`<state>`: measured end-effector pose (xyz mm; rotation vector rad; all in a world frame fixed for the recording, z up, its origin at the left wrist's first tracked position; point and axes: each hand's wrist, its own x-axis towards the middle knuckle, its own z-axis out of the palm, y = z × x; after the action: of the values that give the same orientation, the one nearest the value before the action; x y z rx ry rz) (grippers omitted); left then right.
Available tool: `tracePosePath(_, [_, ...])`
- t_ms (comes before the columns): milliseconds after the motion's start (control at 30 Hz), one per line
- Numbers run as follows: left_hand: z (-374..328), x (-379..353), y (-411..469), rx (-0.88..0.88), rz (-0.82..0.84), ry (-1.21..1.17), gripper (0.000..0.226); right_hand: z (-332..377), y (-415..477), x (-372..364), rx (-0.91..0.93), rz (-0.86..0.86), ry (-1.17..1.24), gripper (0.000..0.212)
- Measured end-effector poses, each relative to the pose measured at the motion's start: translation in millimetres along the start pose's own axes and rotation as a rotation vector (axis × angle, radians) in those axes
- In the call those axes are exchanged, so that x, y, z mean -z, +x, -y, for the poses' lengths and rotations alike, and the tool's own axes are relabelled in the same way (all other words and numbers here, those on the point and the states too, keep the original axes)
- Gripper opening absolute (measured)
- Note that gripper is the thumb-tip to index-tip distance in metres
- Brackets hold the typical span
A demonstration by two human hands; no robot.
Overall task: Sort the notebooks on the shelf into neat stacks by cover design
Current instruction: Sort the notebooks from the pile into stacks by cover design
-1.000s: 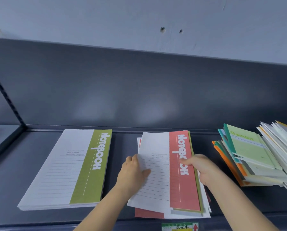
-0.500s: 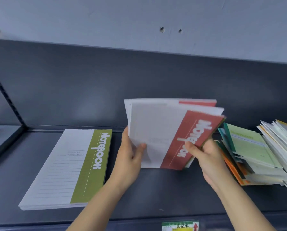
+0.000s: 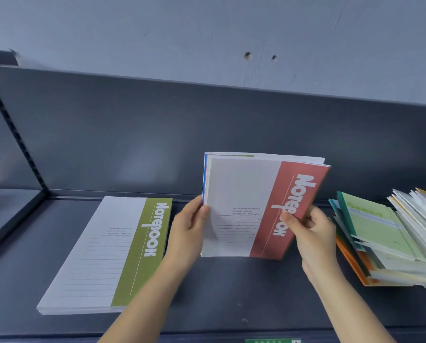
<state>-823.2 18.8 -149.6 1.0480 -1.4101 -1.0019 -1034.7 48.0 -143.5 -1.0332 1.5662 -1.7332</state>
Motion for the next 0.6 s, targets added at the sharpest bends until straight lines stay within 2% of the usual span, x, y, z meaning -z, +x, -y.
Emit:
tracePosePath(200, [-1.7, 4.1, 17.4, 0.102, 0.004, -0.066, 0.009, -0.9, 9.6, 11.1, 0.047, 0.041, -0.074, 0.023])
tracePosePath(467, [-1.6, 6.0, 23.6, 0.132, 0.080, -0.084, 0.012, -1.9, 12.4, 20.6, 0.024, 0.043, 0.010, 0.030])
tracePosePath(600, [-3.3, 4.3, 24.7, 0.133, 0.075, -0.025, 0.006, -2.3, 12.2, 15.6, 0.036, -0.016, 0.001, 0.023])
